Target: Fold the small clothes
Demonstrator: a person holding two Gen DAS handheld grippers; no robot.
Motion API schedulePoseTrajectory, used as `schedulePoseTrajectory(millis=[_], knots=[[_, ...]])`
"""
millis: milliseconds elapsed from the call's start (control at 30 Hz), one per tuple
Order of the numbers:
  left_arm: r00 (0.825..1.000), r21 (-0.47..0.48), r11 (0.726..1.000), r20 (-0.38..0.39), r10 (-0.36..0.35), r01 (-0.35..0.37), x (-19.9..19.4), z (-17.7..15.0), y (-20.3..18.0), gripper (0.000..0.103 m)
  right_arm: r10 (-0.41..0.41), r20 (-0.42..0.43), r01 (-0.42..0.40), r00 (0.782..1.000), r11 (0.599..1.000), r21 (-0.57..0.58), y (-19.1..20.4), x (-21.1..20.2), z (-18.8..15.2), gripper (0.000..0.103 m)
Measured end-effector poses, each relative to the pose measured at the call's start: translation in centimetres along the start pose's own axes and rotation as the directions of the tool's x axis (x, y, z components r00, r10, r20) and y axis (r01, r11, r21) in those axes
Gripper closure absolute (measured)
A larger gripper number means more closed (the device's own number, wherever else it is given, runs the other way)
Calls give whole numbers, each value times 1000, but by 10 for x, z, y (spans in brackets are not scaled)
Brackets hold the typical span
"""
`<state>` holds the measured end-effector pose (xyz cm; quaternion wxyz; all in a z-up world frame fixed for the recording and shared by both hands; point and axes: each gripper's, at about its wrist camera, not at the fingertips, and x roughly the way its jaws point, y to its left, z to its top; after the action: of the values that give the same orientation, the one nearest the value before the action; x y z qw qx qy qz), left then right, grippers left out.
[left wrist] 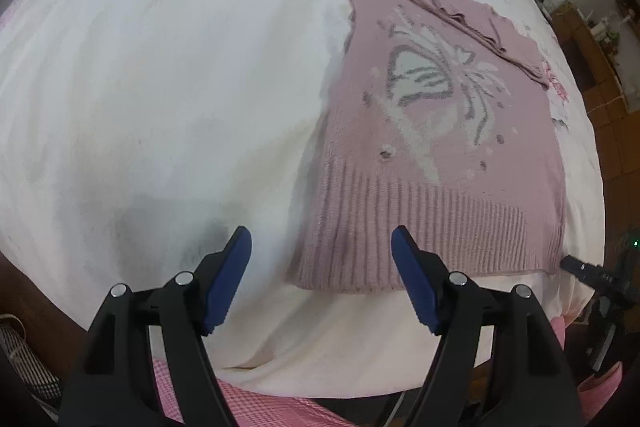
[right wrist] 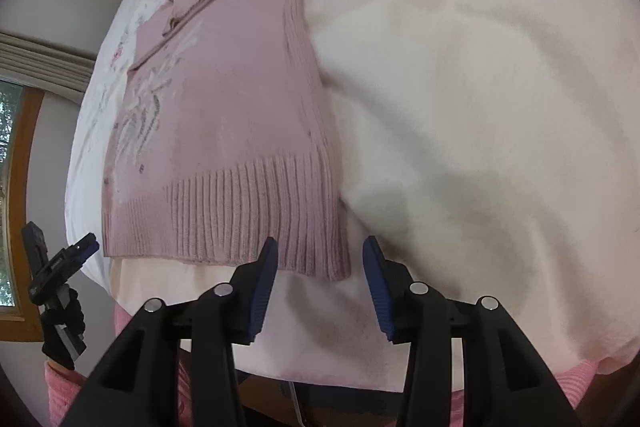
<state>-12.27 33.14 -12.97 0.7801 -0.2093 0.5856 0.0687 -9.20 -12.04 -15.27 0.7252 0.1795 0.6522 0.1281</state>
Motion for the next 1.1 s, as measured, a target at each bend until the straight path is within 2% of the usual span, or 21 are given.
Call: schedulePoseTrajectory(millis=[167, 367, 400, 433, 500, 567, 633, 767, 833, 867, 900, 933, 967, 1100], knots=[[999, -28, 999, -43, -30, 28, 17, 1, 2, 31, -4, -25, 4, 1000, 1000, 10, -2, 13, -3, 58], [997, -36, 999, -75, -19, 16, 36, -1, -1, 31, 10, -33, -9, 999, 1000, 7, -1, 14, -1, 57], [997, -38, 999, -75, -29, 26, 35, 0, -1, 34, 11, -34, -11, 999, 1000, 9, 0, 15, 0, 57], [996, -43, 998, -73, -51, 48, 34, 1, -2, 46, 10, -36, -10, 999, 1000, 10, 0, 15, 0, 57], [990, -66, 992, -76, -116, 111, 33, 3, -2, 58, 22, -37, -22, 999, 1000, -2, 1, 15, 0, 57], [988, -77, 989, -76, -134, 128, 33, 3, -2, 59, 46, -37, -47, 998, 999, -21, 6, 14, -1, 60], [989, -78, 990, -82, -126, 120, 36, 3, -2, 57, 29, -38, -30, 999, 999, -29, 7, 15, -1, 60], [989, -79, 990, -87, -120, 113, 39, 1, -3, 56, 42, -53, -42, 998, 999, 3, 0, 22, 0, 60], [990, -69, 992, -87, -110, 104, 39, 2, -6, 59, 46, -54, -45, 998, 999, 7, -1, 22, 2, 65], [991, -64, 993, -86, -103, 98, 38, 3, -8, 61, 43, -51, -43, 998, 999, 1, 0, 21, 2, 75], [992, -62, 994, -83, -98, 93, 37, 3, -8, 68, 42, -47, -42, 998, 999, -7, 0, 19, 3, 88], [992, -56, 994, -81, -98, 94, 34, 4, -9, 78, 52, -46, -53, 998, 999, -9, 0, 17, 3, 91], [991, -49, 993, -76, -106, 103, 31, 5, -12, 83, 71, -44, -72, 996, 997, -6, 1, 16, 3, 91], [992, -6, 994, -48, -114, 113, 23, 10, -24, 85, 157, -23, -157, 987, 988, -1, 5, 1, 8, 92]])
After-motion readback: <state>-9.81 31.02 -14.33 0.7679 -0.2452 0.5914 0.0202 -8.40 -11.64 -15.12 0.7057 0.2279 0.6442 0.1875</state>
